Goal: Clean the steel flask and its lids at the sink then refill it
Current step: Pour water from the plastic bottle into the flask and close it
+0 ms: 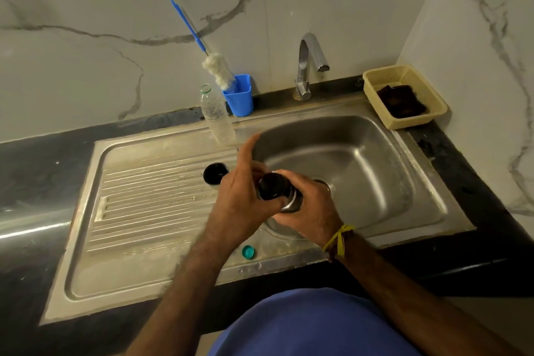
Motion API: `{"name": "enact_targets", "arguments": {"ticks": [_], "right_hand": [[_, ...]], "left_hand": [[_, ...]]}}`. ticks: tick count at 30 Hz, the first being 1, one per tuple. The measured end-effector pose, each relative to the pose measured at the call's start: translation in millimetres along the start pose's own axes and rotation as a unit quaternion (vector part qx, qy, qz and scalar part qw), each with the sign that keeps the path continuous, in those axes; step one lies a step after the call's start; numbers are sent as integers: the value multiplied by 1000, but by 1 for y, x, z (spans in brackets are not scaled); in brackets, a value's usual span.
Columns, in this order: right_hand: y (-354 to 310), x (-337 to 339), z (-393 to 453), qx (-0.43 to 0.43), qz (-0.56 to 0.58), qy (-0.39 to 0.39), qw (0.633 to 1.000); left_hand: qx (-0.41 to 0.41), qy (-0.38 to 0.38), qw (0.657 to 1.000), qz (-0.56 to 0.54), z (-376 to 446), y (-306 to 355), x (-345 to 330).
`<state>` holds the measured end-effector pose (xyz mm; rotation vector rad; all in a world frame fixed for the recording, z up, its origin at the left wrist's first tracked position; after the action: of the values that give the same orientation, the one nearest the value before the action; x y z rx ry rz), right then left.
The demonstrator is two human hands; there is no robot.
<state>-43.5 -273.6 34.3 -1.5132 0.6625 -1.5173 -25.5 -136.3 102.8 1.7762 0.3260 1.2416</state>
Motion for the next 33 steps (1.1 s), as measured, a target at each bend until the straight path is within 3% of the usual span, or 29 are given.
{"name": "enact_targets", "arguments": {"ticks": [3, 8, 12, 17, 22, 25, 27, 29, 33], "right_hand": [[1, 3, -2, -10, 11, 5, 1000], [-3, 0, -1, 6, -7, -16, 1000], [-5, 3, -3, 19, -5, -29, 999], [-2, 0, -6, 28, -1, -54, 998], [-4, 1, -4, 36, 11, -41, 998], [-5, 3, -2, 43, 7, -34, 998], [-6, 5, 0, 44, 7, -25, 999], [-4, 8, 0, 39, 22, -4, 999], [16, 22, -5, -13, 116, 67, 991]], "left_hand": [[-8, -39, 998, -52, 1, -2, 0], [63, 56, 996, 14, -2, -2, -1], [1, -10, 998, 70, -3, 3, -5], [-71, -131, 975, 166, -7, 9, -3], [-124, -150, 954, 229, -6, 13, -7], [-110, -143, 962, 207, -5, 7, -5], [-81, -113, 986, 95, -3, 1, 2], [-47, -25, 997, -48, -6, -13, 12], [51, 167, 975, -140, -33, -64, 17]]}}
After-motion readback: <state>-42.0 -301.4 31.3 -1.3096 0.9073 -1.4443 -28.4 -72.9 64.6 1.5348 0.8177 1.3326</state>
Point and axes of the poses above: each hand's wrist, its own z-axis towards the middle knuckle, its own x-axis out of the back of the hand, y = z × x, the point moved 6 cm from there along z, towards the middle knuckle, and after that the axes turned 14 degrees about -y, right-handed, at the moved point
